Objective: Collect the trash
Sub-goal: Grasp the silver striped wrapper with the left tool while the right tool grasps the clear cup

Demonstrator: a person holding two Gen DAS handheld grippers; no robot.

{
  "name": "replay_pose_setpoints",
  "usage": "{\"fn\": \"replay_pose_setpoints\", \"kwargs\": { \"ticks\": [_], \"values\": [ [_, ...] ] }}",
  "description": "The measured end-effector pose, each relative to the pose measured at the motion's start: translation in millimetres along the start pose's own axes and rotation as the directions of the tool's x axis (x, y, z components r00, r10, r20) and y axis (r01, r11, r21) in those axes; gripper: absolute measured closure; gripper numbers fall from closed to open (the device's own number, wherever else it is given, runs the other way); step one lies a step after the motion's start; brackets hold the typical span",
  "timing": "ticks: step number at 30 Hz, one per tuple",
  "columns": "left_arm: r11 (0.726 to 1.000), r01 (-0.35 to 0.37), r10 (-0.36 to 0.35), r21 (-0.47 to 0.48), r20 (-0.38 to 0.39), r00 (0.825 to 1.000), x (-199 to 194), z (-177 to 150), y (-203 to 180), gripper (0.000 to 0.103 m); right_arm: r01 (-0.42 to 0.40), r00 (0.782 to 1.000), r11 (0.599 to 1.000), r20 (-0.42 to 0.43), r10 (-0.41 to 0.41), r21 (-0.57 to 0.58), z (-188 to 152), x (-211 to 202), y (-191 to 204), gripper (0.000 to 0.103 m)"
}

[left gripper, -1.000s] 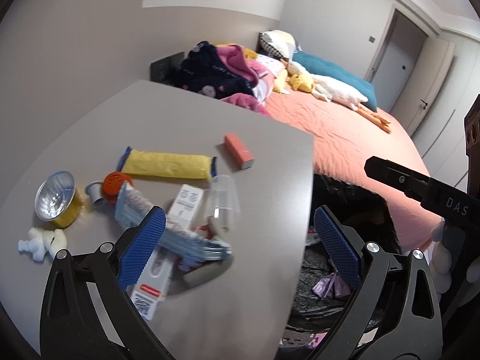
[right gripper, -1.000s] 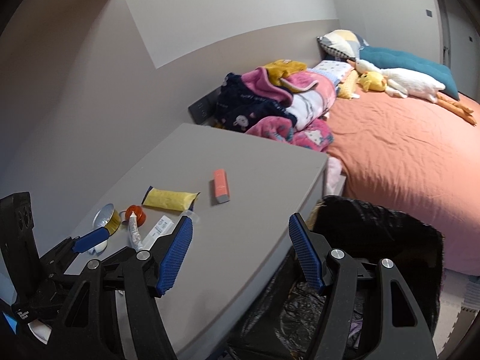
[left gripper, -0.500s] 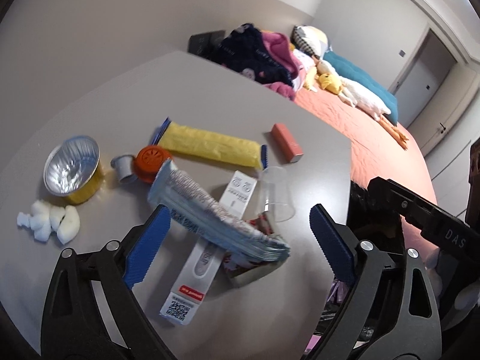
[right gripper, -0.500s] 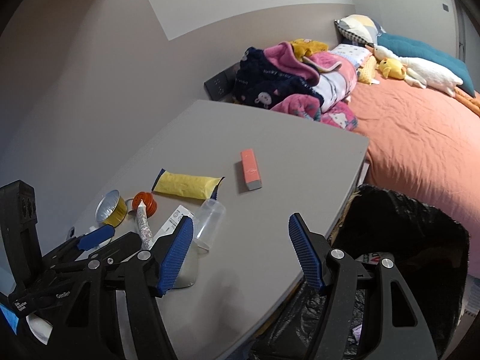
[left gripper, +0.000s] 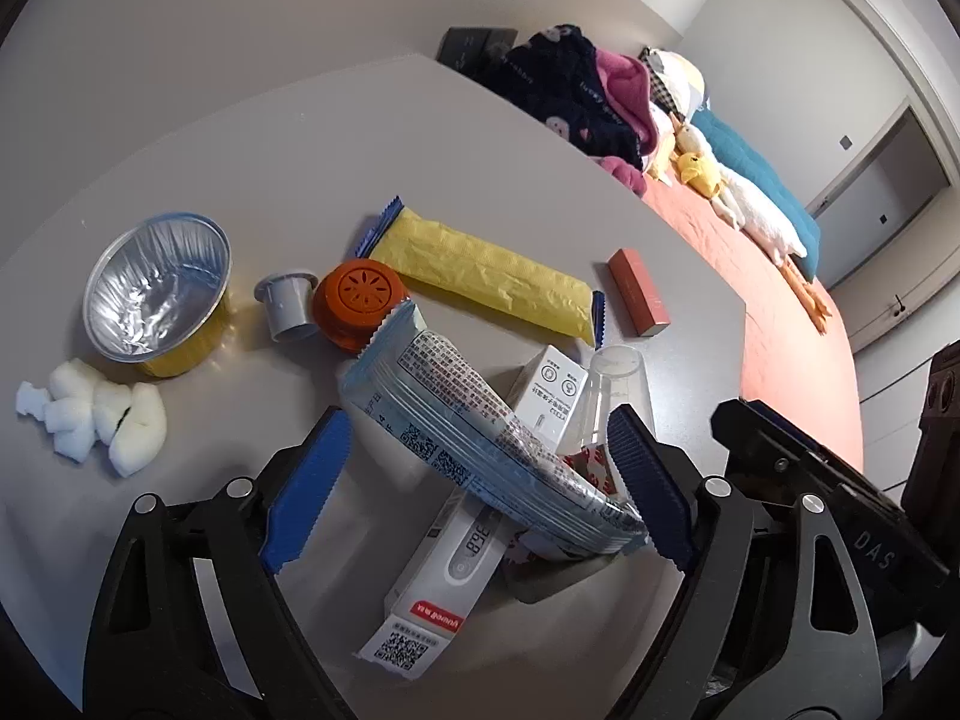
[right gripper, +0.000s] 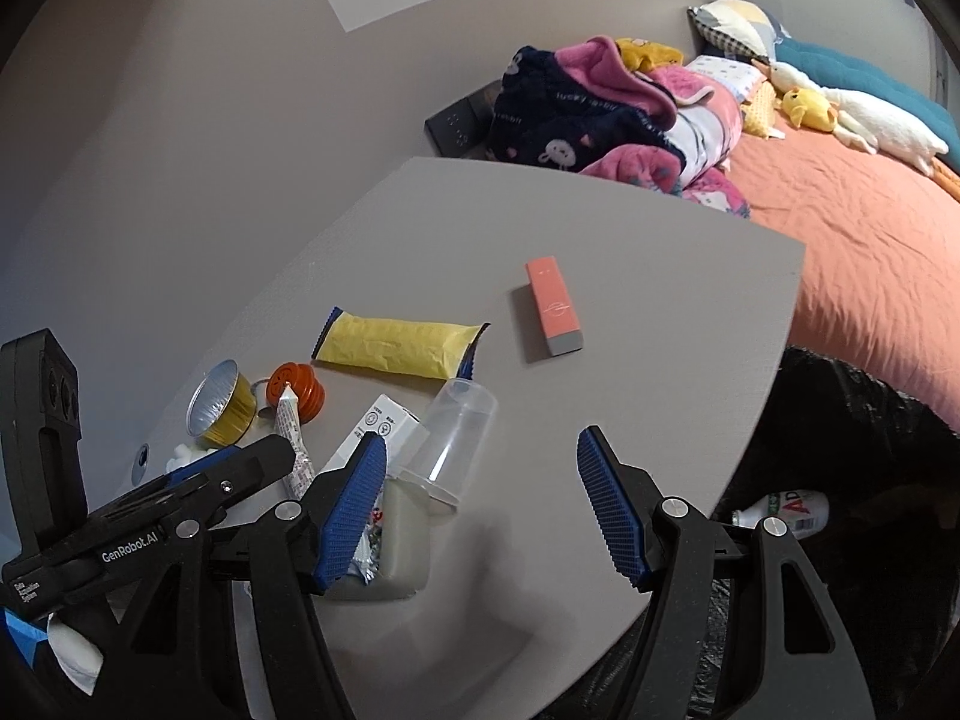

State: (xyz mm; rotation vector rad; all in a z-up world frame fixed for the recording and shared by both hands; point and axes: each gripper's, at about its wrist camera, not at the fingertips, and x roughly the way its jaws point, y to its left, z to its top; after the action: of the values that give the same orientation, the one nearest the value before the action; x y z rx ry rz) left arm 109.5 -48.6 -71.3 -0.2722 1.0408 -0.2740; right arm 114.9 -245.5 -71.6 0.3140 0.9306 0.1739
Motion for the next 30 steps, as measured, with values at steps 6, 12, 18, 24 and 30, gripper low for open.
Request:
{"fn": "replay_pose_setpoints", "kwargs": {
  "ticks": [6, 12, 18, 24, 30],
  "values": [
    [0.999, 0.015, -0.018, -0.049, -0.057, 0.998, 16.2, 2.8, 8.0, 0.032, 0.0, 1.0, 1.0, -0.027, 0.0, -0.006, 1.0, 13.9, 5.1, 0.035],
    [0.991, 0.036, -0.047, -0.13, -0.087, 0.995, 28.2, 3.1, 21.7, 0.04, -0.007, 0.998, 1.0, -0.057, 0.008, 0.014, 0.1, 27.2, 3.0, 0.035],
    [0.99, 0.057, -0.069, -0.128, -0.092, 0.993, 35.2, 4.7, 19.7, 0.051, -0.008, 0.997, 1.0, -0.077, 0.01, 0.027, 0.2, 40.8, 4.0, 0.035],
    [0.988, 0.109, -0.118, -0.114, -0.079, 0.99, 37.4, 7.1, 18.7, 0.066, -0.019, 0.995, 0.999, -0.101, 0.023, 0.036, 1.5, 54.3, 7.6, 0.038],
    [0.983, 0.153, -0.16, -0.105, -0.059, 0.985, 37.8, 10.6, 16.9, 0.081, -0.047, 0.99, 0.996, -0.126, 0.056, 0.076, 0.5, 65.5, 2.7, 0.059]
  ]
}}
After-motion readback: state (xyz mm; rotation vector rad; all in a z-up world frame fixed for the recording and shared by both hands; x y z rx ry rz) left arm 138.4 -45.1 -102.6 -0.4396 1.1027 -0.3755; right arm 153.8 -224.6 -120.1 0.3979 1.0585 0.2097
